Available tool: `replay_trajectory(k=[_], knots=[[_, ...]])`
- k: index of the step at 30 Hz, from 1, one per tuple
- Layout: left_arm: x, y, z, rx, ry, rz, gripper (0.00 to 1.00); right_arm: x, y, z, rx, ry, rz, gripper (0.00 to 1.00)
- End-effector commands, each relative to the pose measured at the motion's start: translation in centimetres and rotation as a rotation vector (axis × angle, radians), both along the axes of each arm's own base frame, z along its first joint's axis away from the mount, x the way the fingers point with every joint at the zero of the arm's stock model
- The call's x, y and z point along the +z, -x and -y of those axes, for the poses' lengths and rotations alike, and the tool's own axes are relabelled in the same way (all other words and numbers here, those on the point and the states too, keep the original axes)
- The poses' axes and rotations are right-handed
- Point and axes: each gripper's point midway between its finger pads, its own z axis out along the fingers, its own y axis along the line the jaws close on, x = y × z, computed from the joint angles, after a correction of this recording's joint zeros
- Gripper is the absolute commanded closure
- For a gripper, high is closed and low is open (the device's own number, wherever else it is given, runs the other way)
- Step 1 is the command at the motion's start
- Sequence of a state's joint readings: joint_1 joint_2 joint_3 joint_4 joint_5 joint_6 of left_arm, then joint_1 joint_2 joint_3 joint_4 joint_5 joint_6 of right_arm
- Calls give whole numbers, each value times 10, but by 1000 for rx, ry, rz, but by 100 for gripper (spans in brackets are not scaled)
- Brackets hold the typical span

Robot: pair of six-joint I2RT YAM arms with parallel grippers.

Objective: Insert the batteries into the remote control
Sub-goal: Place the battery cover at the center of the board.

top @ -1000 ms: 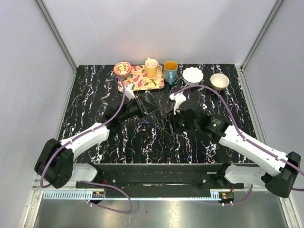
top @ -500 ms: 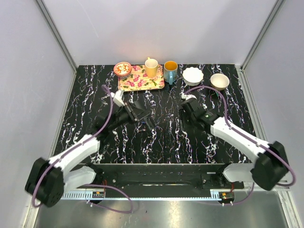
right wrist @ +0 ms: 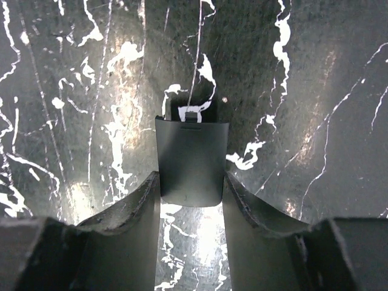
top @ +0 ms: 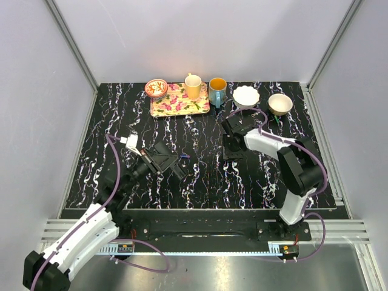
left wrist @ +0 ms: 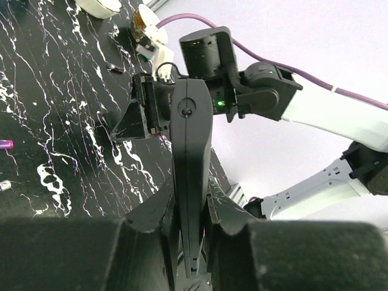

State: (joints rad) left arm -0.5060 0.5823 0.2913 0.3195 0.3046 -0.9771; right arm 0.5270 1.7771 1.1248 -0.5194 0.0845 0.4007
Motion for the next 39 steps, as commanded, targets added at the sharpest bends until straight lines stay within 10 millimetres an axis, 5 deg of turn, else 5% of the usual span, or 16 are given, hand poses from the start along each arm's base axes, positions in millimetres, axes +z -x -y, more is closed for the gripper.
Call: replay_trajectory(k=[1, 6, 11, 15, 21, 24, 27, 29, 32, 39], knots=[[13, 1, -9, 35, -22, 70, 100, 6, -20, -10, 14, -20, 33, 82], [10, 3, -7, 11, -40, 59, 100, -4, -19, -5, 21, 18, -2, 79], [6, 5, -2, -18, -16, 39, 100, -8, -13, -3, 19, 18, -24, 49], [8, 4, -3, -7, -11, 42, 100, 2, -12, -2, 3, 9, -5, 30], [4, 4, -2, -18, -23, 27, 100, 35, -16, 2, -19, -2, 74, 23], [3, 5, -2, -15, -16, 28, 100, 66, -34, 34, -142, 56, 208, 24], [2, 5, -3, -11, -3, 31, 100, 82, -59, 89, -355, 67, 295, 25], [2, 3, -3, -6, 7, 40, 100, 80, -80, 135, -499, 113, 362, 26], [6, 3, 1, -25, 26, 43, 100, 66, -103, 176, -567, 181, 452, 26], [9, 6, 5, -57, 59, 37, 100, 63, -134, 200, -501, 246, 434, 30]])
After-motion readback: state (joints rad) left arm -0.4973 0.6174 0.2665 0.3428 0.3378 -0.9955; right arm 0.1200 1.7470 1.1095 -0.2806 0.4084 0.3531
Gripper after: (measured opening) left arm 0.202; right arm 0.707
